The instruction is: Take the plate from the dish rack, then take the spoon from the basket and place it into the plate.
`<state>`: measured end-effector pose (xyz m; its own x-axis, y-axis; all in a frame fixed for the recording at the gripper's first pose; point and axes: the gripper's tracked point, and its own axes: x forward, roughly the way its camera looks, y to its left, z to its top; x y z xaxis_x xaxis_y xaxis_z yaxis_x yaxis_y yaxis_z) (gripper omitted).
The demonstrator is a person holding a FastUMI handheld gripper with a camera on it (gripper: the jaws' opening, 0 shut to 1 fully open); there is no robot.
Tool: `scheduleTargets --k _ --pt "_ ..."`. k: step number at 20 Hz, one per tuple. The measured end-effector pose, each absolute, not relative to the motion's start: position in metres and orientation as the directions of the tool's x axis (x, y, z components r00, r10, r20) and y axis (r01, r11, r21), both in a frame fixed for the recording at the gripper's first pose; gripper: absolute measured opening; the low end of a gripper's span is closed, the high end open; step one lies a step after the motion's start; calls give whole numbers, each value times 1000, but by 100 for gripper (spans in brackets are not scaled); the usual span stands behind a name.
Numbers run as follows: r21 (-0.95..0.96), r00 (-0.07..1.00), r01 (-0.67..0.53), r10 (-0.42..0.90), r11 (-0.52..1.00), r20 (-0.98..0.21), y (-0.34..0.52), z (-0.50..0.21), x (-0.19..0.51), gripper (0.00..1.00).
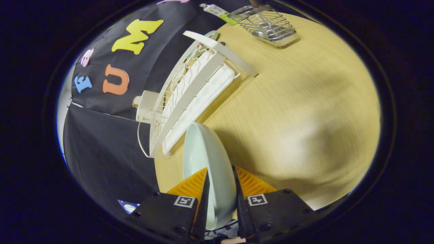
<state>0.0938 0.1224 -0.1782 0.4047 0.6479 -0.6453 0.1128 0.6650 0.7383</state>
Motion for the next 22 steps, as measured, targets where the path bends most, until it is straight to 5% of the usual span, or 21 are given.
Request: scheduleTargets --k 6,13,22 --pt "698 440 89 601 711 -667 109 -176 105 59" --pt "590 567 -26 498 807 -656 86 -152 107 96" --pt "241 872 -122 220 963 -437 18 -77 97 99"
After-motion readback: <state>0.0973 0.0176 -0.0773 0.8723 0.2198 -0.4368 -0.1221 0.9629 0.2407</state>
